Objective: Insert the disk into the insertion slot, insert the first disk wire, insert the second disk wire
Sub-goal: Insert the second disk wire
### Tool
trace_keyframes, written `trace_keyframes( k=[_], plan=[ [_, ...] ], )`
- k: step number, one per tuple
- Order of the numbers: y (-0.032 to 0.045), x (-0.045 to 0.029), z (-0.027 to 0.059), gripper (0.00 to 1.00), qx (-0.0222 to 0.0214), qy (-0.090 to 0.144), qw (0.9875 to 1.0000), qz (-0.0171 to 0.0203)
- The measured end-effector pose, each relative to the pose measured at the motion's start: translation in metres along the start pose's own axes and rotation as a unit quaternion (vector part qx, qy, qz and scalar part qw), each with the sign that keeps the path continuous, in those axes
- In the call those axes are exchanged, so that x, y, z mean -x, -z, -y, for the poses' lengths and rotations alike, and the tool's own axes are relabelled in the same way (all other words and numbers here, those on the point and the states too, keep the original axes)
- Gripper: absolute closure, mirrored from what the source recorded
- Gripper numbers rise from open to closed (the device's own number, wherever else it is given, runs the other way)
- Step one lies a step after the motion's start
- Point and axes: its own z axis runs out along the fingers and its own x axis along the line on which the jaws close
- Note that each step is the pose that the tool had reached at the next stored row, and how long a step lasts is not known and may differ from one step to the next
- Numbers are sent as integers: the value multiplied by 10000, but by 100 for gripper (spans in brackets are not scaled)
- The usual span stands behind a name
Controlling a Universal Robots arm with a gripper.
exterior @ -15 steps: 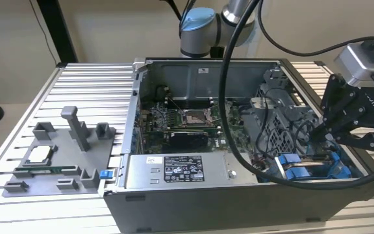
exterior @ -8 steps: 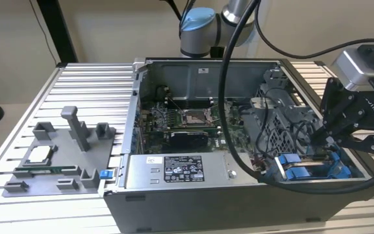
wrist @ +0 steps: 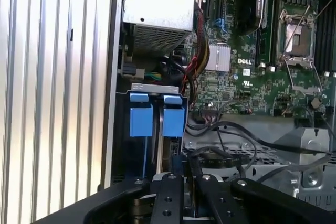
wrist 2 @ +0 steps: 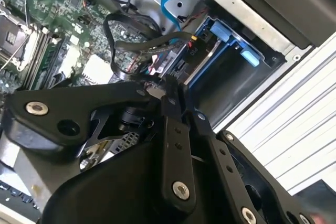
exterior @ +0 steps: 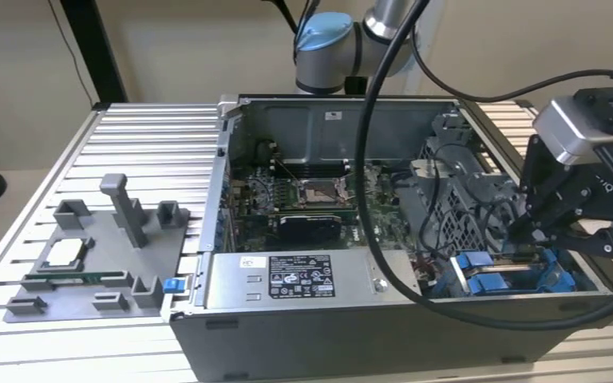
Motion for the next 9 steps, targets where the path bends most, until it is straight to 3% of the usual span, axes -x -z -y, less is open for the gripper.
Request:
trace_keyframes(
  k=[4, 9],
  plan=[
    [-50, -9, -20, 100, -44, 121, 9999, -8],
    [-87, -15, -23, 100, -146, 325, 9994, -24]
  ],
)
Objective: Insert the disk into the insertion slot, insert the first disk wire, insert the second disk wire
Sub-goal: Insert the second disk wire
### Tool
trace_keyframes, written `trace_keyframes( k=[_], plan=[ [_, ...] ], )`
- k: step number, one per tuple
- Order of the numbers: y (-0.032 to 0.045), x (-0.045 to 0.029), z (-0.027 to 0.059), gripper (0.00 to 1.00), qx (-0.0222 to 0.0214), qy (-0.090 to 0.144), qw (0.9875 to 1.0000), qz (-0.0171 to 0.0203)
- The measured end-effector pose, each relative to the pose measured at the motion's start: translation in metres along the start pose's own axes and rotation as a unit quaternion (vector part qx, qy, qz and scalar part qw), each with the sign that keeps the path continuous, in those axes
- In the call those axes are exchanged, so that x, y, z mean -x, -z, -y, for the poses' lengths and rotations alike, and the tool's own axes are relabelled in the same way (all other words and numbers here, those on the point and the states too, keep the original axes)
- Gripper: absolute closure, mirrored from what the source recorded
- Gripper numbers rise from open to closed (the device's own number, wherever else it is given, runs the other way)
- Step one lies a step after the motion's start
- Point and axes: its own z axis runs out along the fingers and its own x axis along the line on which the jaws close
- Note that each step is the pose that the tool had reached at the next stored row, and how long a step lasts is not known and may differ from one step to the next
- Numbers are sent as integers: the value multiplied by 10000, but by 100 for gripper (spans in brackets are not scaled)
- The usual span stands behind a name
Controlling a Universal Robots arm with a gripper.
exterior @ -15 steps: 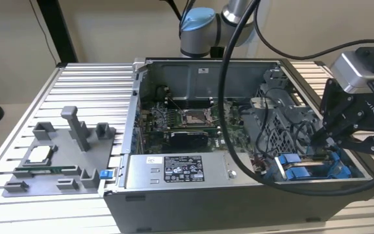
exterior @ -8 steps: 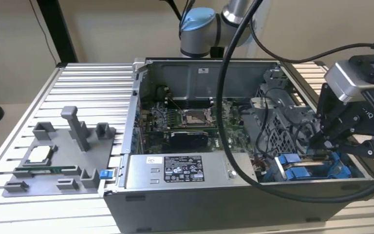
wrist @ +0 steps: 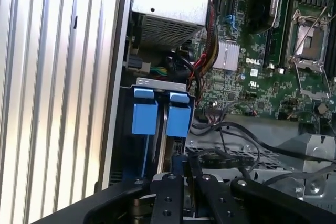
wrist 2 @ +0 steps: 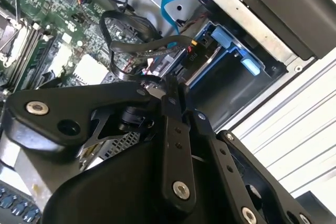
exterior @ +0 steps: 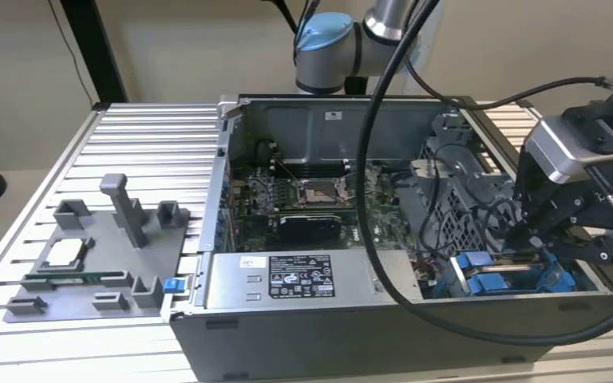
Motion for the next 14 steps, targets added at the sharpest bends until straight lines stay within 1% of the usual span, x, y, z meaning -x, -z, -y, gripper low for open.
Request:
trace_keyframes(
  k=[2, 3, 5, 7, 8, 9, 10, 12, 14],
  plan=[
    [-13, -1, -3, 100, -49, 78, 10000, -8],
    [-19, -2, -5, 100, -83, 110, 9999, -13],
    [-29, -2, -18, 100, -173, 159, 9997, -25],
    [-42, -1, -57, 100, -263, 181, 9995, -42],
    [-48, 0, -77, 100, -295, 188, 9994, -54],
    [-54, 1, -91, 100, -316, 192, 9993, -68],
    [-58, 1, -99, 100, -327, 194, 9992, -83],
    [-64, -1, -98, 100, -333, 168, 9993, -88],
    [-68, -2, -98, 100, -350, 82, 9993, -91]
  ],
)
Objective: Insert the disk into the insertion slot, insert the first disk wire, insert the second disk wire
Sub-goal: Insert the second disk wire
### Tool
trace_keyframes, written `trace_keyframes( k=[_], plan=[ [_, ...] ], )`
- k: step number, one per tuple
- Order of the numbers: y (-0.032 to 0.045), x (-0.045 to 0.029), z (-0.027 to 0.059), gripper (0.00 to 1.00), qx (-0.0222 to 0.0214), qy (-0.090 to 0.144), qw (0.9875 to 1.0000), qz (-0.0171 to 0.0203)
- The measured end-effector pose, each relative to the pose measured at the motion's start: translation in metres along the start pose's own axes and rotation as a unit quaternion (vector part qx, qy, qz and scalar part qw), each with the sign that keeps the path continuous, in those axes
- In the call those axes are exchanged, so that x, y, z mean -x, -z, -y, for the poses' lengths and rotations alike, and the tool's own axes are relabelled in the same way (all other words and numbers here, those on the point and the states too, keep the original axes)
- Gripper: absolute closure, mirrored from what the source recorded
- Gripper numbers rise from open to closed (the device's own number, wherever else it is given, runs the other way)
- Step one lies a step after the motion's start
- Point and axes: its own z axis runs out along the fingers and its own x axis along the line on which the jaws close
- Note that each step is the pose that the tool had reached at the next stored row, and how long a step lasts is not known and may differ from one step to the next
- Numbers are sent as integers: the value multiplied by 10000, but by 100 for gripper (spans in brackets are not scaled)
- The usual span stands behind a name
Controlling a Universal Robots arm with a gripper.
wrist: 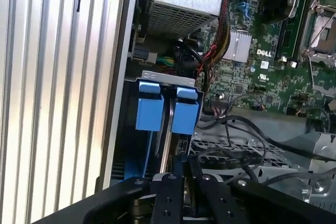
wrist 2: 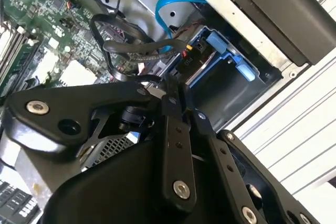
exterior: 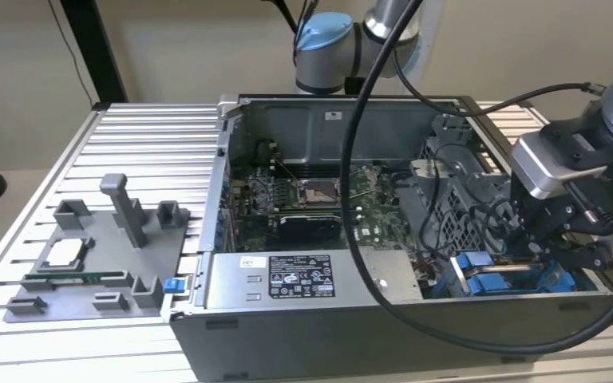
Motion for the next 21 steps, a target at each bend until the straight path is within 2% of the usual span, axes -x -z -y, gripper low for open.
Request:
trace_keyframes(
  k=[3, 21],
  plan=[
    [-5, 0, 0, 100, -25, -136, 9999, -10],
    [-45, 17, 3, 100, -53, -137, 9999, -15]
  ],
)
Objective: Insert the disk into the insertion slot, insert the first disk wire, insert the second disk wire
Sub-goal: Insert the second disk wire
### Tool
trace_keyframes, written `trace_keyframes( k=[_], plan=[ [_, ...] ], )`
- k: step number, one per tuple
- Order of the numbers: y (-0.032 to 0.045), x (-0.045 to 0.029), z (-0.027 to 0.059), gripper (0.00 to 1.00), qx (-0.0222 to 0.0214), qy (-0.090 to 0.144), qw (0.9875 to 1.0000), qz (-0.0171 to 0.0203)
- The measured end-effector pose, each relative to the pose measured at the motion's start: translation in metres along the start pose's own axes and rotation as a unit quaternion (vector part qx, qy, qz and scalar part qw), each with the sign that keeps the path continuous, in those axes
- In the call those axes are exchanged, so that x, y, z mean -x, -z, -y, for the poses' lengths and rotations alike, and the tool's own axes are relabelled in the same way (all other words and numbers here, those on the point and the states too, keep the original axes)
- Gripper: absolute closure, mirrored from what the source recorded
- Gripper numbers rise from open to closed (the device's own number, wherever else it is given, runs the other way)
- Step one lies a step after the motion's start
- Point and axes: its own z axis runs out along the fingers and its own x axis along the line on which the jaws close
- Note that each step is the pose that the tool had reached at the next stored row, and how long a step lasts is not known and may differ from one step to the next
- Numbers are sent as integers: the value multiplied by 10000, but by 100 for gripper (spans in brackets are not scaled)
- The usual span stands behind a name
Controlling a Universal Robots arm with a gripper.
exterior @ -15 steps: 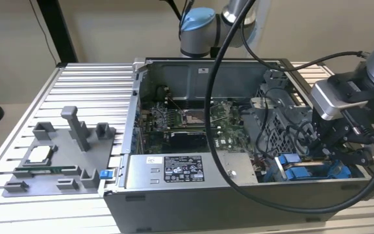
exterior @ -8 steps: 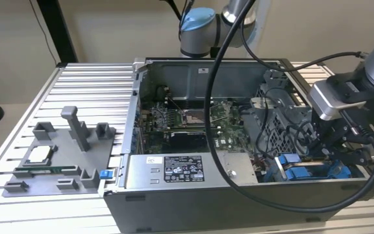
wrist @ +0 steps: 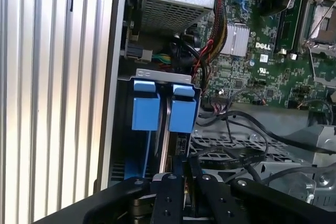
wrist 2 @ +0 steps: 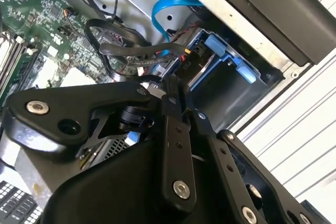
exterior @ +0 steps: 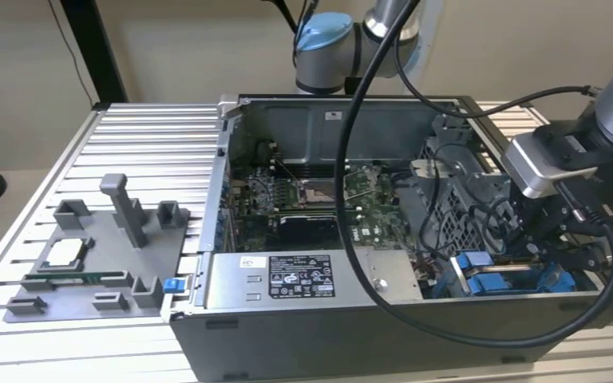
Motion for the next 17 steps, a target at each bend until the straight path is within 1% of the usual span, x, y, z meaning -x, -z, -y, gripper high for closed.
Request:
trace_keyframes(
  k=[7, 17],
  plan=[
    [-18, 5, 15, 100, -11, 2, 10000, -1],
    [-58, 6, 15, 100, -36, 7, 10000, -3]
  ],
)
